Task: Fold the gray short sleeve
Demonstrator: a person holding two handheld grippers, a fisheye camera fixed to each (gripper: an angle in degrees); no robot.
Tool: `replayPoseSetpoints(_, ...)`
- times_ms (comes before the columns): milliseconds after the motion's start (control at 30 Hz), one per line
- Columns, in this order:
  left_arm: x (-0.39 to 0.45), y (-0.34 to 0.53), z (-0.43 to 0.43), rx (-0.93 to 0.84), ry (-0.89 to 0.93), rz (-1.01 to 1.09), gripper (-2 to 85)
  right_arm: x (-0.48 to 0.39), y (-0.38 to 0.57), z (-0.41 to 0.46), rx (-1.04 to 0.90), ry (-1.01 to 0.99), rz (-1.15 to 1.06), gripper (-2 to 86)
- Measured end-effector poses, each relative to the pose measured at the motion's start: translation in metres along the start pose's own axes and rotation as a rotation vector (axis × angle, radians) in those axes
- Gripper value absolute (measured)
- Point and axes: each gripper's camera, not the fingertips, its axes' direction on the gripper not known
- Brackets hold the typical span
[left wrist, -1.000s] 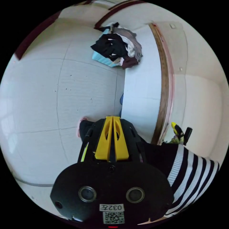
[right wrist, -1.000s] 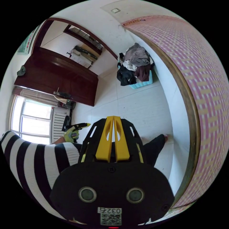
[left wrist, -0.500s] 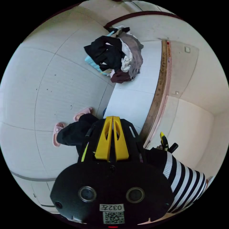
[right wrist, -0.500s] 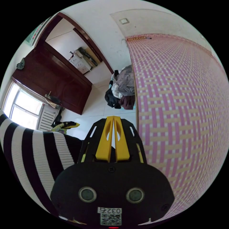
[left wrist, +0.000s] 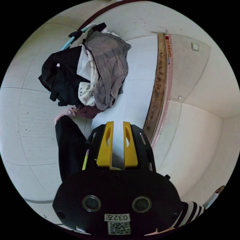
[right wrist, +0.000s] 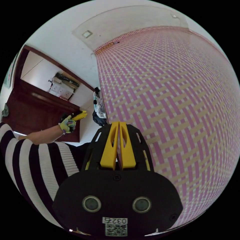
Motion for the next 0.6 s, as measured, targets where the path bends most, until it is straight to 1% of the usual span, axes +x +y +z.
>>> replayPoseSetpoints(67, 0.005, -0.042, 0.023, -0.037, -0.005, -0.044, 3.0, 0.007, -0.002, 0.006, -0.01, 0.041, 0.082, -1.0)
replayPoseSetpoints(133, 0.011, -0.091, 0.051, -0.076, -0.048, -0.084, 2.9, 0.015, -0.005, 0.009, -0.004, 0.057, 0.217, -1.0)
replayPoseSetpoints(167, 0.012, -0.102, 0.059, -0.091, -0.058, -0.098, 2.9, 0.016, -0.006, 0.011, -0.003, 0.061, 0.246, -1.0)
replayPoseSetpoints(233, 0.007, -0.14, 0.089, -0.159, -0.077, -0.185, 2.9, 0.017, -0.014, 0.02, -0.029, 0.102, 0.324, -1.0)
replayPoseSetpoints(300, 0.006, -0.159, 0.105, -0.165, -0.056, -0.217, 2.6, 0.014, -0.022, 0.026, -0.048, 0.132, 0.357, -1.0)
replayPoseSetpoints(367, 0.006, -0.172, 0.116, -0.161, -0.083, -0.25, 2.9, 0.009, -0.032, 0.031, -0.06, 0.168, 0.366, -1.0)
replayPoseSetpoints(433, 0.008, -0.185, 0.122, -0.154, -0.19, -0.287, 3.9, 0.0, -0.047, 0.036, -0.071, 0.224, 0.365, -1.0)
replayPoseSetpoints(500, 0.007, -0.19, 0.12, -0.124, -0.209, -0.314, 4.5, -0.006, -0.058, 0.042, -0.072, 0.231, 0.365, -1.0)
replayPoseSetpoints(567, 0.002, -0.193, 0.114, -0.082, -0.174, -0.342, 4.2, -0.01, -0.067, 0.048, -0.077, 0.237, 0.365, -1.0)
replayPoseSetpoints(600, -0.004, -0.195, 0.111, -0.068, -0.128, -0.346, 3.7, -0.013, -0.072, 0.052, -0.082, 0.237, 0.363, -1.0)
